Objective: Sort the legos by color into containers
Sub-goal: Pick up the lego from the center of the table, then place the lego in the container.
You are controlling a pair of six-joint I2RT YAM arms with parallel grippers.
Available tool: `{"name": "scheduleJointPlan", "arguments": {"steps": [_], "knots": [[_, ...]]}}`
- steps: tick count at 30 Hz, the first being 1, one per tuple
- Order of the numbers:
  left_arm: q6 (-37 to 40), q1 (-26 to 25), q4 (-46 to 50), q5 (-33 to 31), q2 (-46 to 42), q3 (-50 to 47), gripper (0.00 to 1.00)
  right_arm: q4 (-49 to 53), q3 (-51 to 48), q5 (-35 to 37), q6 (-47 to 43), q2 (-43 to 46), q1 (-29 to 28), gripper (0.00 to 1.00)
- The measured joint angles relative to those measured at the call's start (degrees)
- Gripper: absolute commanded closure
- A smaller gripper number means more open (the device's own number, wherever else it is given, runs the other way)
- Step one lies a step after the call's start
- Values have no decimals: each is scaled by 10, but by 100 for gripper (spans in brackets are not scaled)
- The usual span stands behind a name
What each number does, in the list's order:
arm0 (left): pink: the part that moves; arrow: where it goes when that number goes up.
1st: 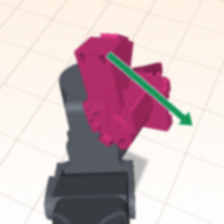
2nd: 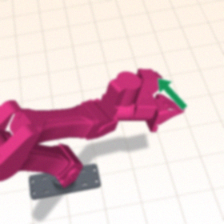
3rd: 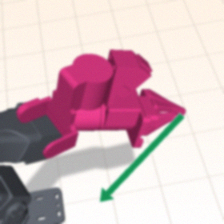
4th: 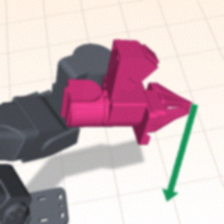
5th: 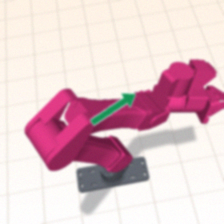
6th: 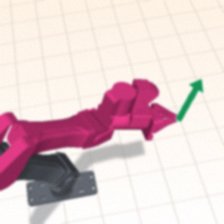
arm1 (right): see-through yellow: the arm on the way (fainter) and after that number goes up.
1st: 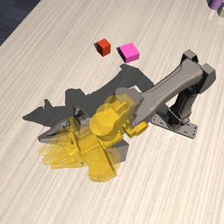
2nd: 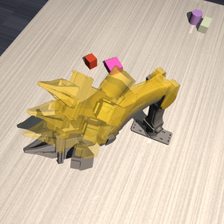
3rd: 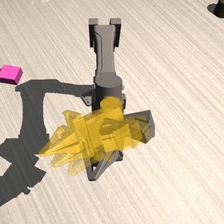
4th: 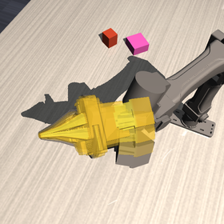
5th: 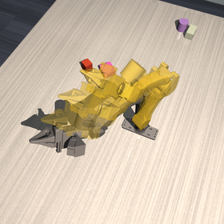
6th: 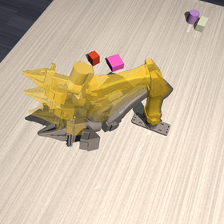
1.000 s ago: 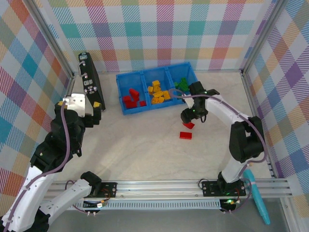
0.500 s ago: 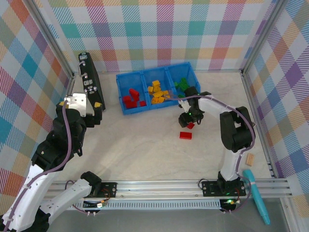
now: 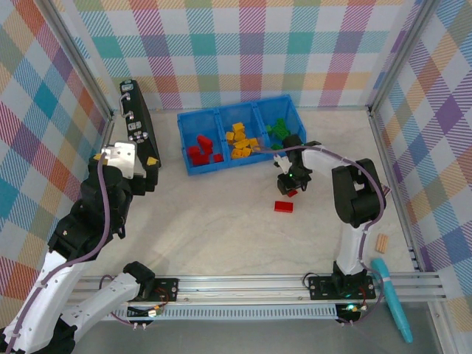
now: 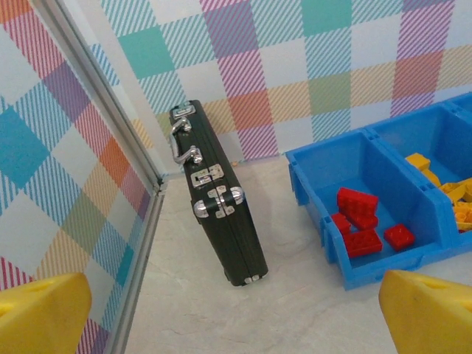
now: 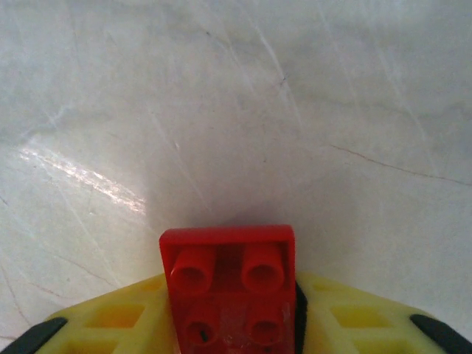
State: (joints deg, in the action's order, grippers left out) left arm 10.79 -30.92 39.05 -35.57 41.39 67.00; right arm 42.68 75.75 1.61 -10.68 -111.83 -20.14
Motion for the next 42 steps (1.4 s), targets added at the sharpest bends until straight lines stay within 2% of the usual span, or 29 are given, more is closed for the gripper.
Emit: {"name": "scheduleJointPlan", "arguments": {"steps": [6,10,14,18,23,26,31,37,42], "knots": [[22,0,2,43,-7,0,0,24,3,-18,10,10,0,67],[37,0,10,75,-20,-1,0,70,67,-49,14,24,-2,70],[51,0,19,110,-43,-1,0,98,192,-59,14,33,-19,71],[56,0,32,140,-49,-1,0,131,349,-51,1,20,-71,73],[56,0,52,167,-32,-1,0,152,582,-30,-42,-71,-149,75],[55,0,63,176,-22,-1,0,148,664,-31,-69,-133,-177,75],[55,0,72,182,-9,-1,0,119,670,-61,-88,-190,-179,74],[58,0,74,186,15,4,0,65,616,-92,-93,-202,-177,75],[63,0,74,193,25,7,0,21,609,-111,-92,-224,-184,76]]}}
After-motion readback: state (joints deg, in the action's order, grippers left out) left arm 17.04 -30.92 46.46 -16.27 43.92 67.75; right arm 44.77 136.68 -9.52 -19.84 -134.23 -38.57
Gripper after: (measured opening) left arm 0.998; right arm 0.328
